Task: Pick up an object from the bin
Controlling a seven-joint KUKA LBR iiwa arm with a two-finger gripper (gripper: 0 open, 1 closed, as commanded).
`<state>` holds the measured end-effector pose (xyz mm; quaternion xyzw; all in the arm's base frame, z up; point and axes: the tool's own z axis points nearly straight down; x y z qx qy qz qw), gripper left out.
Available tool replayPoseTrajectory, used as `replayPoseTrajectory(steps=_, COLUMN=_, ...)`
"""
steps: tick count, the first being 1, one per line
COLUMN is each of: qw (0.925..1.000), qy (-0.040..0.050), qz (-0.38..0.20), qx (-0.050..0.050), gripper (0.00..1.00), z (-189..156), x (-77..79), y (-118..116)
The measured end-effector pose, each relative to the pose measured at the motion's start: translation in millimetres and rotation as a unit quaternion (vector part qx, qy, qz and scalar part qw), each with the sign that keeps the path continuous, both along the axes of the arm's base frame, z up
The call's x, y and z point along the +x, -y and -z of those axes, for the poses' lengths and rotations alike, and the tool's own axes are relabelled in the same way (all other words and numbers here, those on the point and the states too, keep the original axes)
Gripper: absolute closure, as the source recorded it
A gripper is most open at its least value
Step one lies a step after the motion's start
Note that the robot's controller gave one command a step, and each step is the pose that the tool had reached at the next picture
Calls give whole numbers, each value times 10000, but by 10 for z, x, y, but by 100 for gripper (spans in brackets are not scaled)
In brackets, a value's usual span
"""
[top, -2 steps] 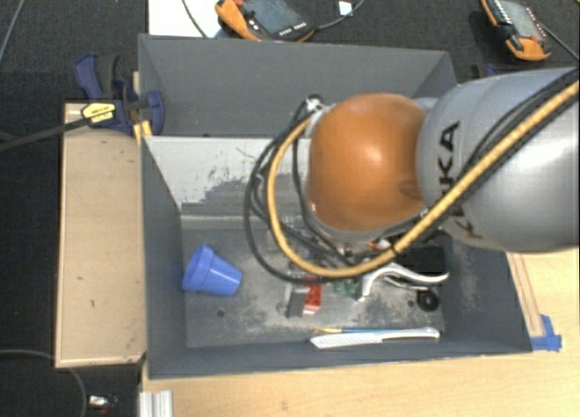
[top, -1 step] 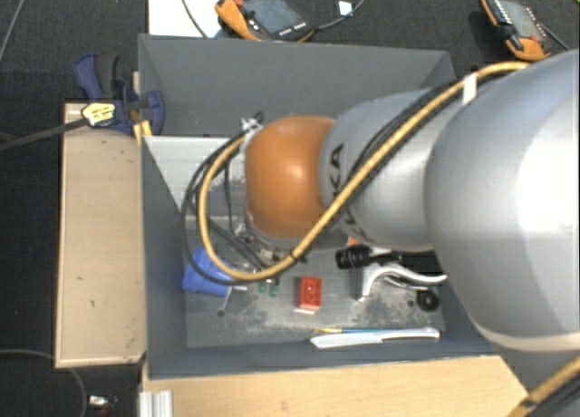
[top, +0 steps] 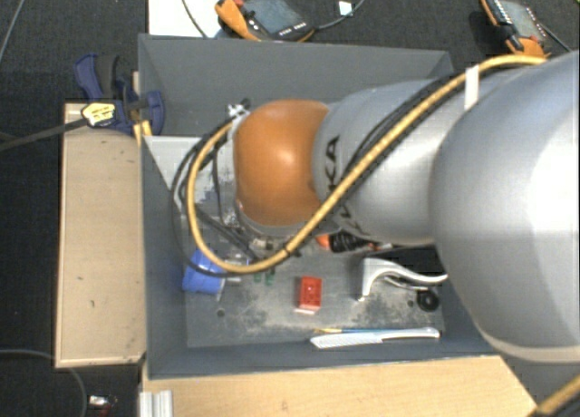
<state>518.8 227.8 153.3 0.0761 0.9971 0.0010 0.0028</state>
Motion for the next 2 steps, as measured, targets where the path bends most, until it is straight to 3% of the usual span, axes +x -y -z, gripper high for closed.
replayPoseTrajectory(steps=1, qw=9974, qy=-11, qz=724, qx=11, gripper=0, z=170, x=18, y=-272)
replayPoseTrajectory(steps=2, qw=9958, qy=15, qz=912, qx=14, gripper=0, z=835, x=132, y=-217)
